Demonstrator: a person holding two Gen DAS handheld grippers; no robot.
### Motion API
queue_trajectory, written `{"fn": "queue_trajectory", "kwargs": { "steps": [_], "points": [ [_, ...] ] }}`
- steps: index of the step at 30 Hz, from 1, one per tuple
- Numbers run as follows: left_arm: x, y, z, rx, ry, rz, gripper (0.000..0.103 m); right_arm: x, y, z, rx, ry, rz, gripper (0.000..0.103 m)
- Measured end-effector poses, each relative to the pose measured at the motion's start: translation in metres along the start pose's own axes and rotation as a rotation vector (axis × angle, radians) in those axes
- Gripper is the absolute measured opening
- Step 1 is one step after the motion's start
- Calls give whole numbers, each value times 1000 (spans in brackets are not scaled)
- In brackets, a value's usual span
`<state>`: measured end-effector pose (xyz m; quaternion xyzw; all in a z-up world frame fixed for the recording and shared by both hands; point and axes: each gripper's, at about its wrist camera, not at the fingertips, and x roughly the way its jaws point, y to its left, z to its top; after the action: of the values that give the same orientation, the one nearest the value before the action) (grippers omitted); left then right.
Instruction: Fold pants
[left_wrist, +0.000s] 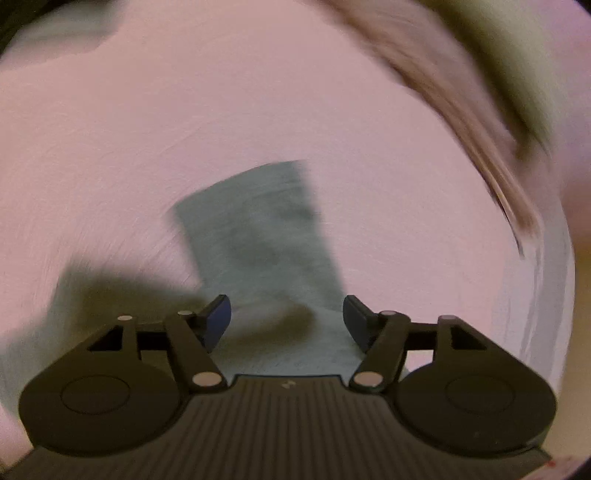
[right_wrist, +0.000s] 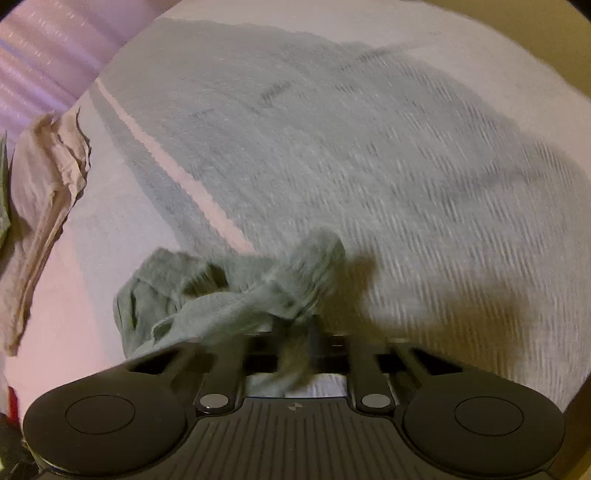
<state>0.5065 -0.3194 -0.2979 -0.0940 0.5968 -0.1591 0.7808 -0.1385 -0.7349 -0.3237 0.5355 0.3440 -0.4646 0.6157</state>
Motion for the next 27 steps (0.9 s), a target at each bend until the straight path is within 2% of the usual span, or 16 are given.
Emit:
{"fn": "queue_trajectory", "kwargs": {
  "steps": [2, 5, 7, 10, 12, 13, 14, 15, 16, 17, 18, 23, 24, 25, 26, 27],
  "points": [
    [-1, -33, -6, 383, 19, -27, 64, 0, -10, -7, -6, 9, -10, 3],
    [7, -63, -36, 969, 29, 92, 62, 1, -19, -11, -36, -2, -96, 0],
    [23, -58, -41, 1128, 117, 122, 62, -1, -30, -11, 12, -13, -61, 0],
    [46, -48, -29, 1104, 158, 117, 61, -11, -33, -12, 70, -46, 39, 0],
    [65, -44, -24, 1005, 229, 37, 57, -15, -29, -8, 105, -61, 82, 4],
    [70, -43, -28, 994, 252, 21, 33, -17, -22, -3, 125, -66, 86, 9],
    [72, -44, -35, 1021, 242, 30, 20, -20, -12, 5, 134, -69, 80, 33],
    [70, -44, -41, 1056, 210, 33, 15, -23, 2, 15, 116, -81, 91, 58],
    [65, -41, -45, 1073, 187, 19, 5, -25, 15, 22, 86, -91, 104, 66],
    [58, -37, -47, 1065, 175, -2, 5, -27, 38, 36, 25, -89, 100, 79],
    [50, -32, -46, 1052, 155, -21, 5, -26, 54, 43, -8, -81, 76, 81],
    [23, -20, -44, 1002, 81, -64, 5, 11, 106, 67, -38, 12, -126, 75],
    [20, -22, -47, 1002, 71, -62, 5, 18, 104, 63, -23, 34, -158, 49],
    [14, -20, -49, 996, 59, -66, 5, 21, 98, 57, -10, 43, -160, 34],
    [11, -17, -48, 990, 46, -74, 5, 19, 85, 50, 33, 41, -124, 11],
    [2, -18, -52, 985, 32, -84, 5, 12, 70, 43, 85, 32, -66, 2]
  ]
}}
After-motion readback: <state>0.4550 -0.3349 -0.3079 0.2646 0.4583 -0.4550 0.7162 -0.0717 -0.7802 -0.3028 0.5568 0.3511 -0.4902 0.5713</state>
